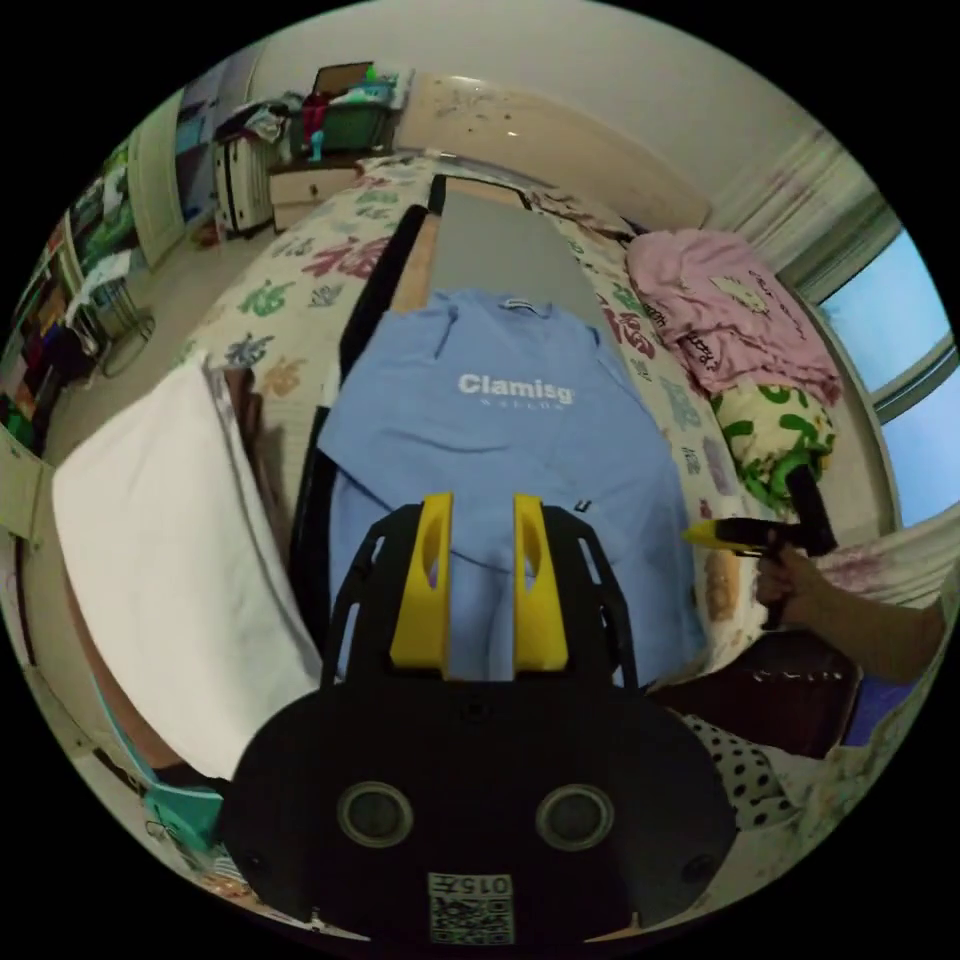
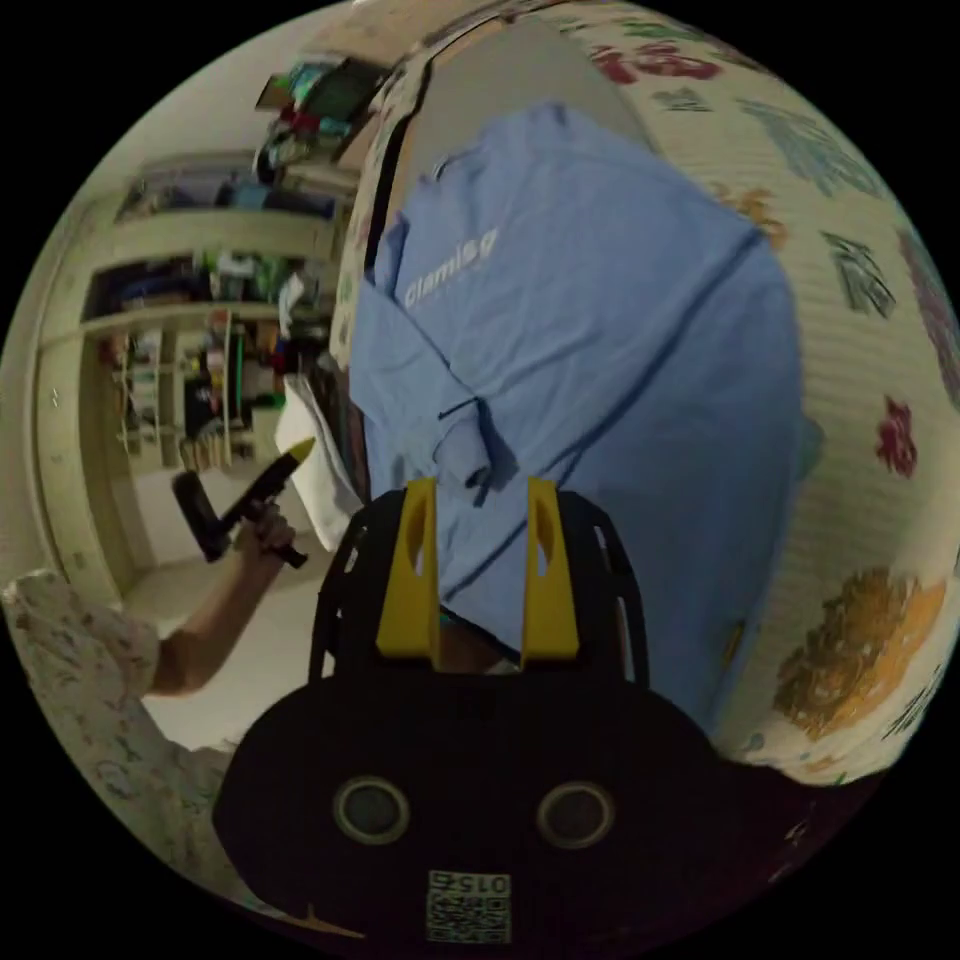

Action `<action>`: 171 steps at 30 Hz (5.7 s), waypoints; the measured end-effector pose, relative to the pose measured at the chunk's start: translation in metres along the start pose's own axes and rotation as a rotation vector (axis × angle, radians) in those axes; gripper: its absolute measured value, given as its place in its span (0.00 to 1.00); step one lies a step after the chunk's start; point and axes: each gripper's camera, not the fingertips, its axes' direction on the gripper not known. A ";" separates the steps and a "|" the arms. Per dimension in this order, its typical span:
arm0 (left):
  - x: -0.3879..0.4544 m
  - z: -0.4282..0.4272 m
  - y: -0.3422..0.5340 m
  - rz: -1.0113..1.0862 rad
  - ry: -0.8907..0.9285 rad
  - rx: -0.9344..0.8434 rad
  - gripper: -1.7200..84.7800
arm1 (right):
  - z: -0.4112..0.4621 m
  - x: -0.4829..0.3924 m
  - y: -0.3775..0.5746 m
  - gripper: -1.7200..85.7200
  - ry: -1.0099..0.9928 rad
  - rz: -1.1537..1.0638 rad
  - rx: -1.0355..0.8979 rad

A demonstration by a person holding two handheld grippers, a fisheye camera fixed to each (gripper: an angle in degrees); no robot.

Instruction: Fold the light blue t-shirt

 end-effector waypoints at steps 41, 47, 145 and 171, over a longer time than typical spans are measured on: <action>-0.046 0.262 0.179 -0.788 0.233 0.321 0.05 | 0.045 -0.008 -0.072 0.04 0.101 0.108 -0.212; -0.037 0.281 0.203 -0.725 0.213 0.267 0.09 | 0.094 0.001 -0.109 0.09 0.301 0.113 -0.224; -0.108 0.251 -0.421 0.297 0.034 -0.089 0.17 | 0.188 -0.192 -0.298 0.01 0.358 -0.337 0.188; -0.201 0.004 -0.128 0.616 0.023 -0.400 0.01 | 0.227 -0.195 -0.015 0.09 0.456 -0.380 -0.011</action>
